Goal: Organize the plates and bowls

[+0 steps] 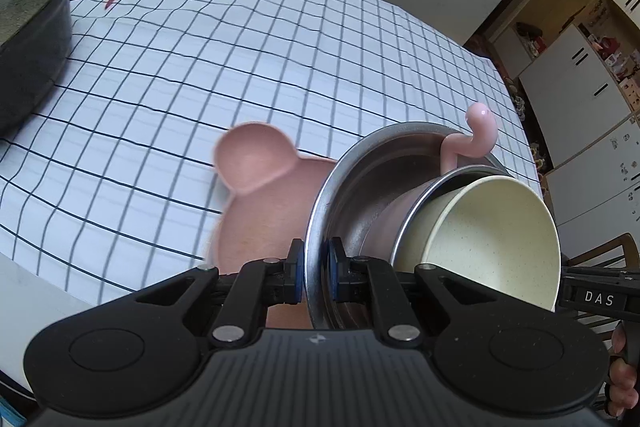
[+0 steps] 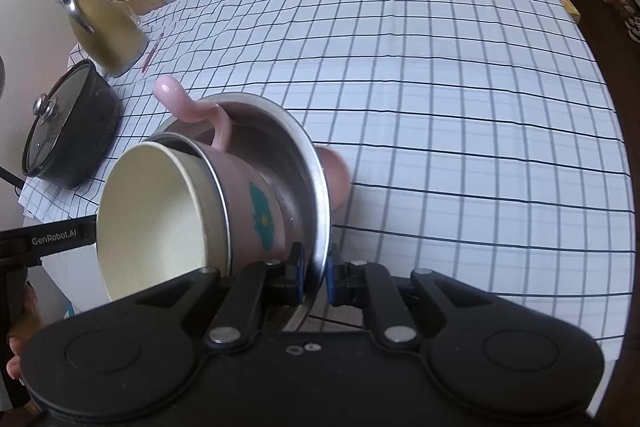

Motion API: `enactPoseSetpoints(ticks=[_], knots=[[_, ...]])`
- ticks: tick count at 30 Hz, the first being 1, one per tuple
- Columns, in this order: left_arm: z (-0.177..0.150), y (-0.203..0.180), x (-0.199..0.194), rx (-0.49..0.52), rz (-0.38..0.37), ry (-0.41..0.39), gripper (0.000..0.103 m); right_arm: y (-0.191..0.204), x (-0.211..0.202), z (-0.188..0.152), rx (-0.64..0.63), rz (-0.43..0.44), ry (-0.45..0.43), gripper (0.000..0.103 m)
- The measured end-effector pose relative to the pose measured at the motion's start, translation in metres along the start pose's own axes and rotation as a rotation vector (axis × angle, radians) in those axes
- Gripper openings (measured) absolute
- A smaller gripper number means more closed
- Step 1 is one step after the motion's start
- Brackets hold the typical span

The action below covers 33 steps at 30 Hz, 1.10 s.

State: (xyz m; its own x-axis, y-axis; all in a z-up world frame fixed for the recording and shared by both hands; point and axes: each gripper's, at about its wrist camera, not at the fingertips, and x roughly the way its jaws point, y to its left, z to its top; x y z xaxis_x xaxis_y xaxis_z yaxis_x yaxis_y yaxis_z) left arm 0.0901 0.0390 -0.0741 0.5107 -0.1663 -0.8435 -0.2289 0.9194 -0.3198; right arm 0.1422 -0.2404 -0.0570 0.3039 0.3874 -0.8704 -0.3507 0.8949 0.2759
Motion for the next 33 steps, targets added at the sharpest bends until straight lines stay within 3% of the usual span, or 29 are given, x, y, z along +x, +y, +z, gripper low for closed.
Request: enactPoseSetpoints(ticks=[11, 33], knots=[[0.007, 0.034, 0.013, -0.003, 0.007, 0.031, 0.011, 0.024, 0.030, 0.003, 0.016, -0.009, 0.024, 0.012], [0.008, 0.046, 0.035, 0.029, 0.018, 0.042, 0.011, 0.031, 0.055, 0.003, 0.025, -0.035, 0.044, 0.012]])
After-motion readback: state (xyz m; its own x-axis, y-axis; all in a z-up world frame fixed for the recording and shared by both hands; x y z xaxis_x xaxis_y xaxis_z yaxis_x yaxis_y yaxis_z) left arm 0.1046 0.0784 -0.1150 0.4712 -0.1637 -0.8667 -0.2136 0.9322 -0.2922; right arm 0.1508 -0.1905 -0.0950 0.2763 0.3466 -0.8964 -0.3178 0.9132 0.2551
